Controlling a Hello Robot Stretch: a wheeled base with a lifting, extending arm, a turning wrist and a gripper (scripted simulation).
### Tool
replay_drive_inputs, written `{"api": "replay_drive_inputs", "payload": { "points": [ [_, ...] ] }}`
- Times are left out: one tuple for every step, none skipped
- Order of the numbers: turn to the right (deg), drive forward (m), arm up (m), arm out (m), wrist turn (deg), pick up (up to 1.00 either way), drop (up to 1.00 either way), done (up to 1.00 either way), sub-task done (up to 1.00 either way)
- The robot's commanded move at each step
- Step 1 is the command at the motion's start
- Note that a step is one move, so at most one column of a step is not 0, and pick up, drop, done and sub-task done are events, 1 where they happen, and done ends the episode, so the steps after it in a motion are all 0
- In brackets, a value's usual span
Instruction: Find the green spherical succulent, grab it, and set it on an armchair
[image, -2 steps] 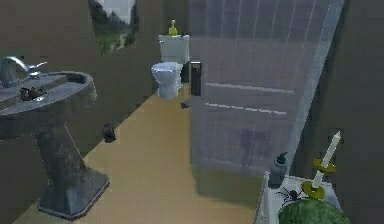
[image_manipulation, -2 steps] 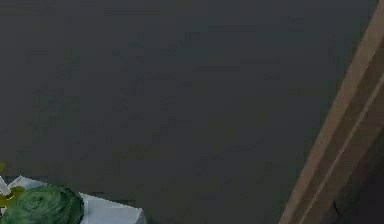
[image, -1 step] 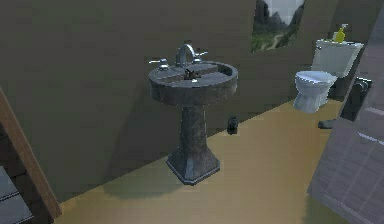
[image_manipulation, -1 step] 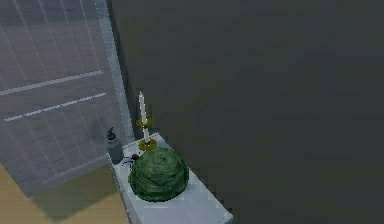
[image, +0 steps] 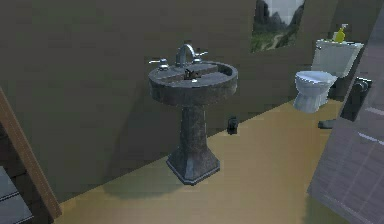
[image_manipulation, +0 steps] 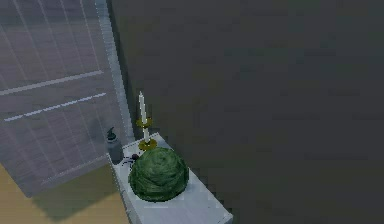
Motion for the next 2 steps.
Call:
{"api": "replay_drive_inputs", "payload": {
  "points": [
    [0.0,0.00,0.32,0.00,0.0,0.00,0.00,0.00,0.00],
    [0.0,0.00,0.00,0.20,0.0,0.00,0.00,0.00,0.00]
  ]
}}
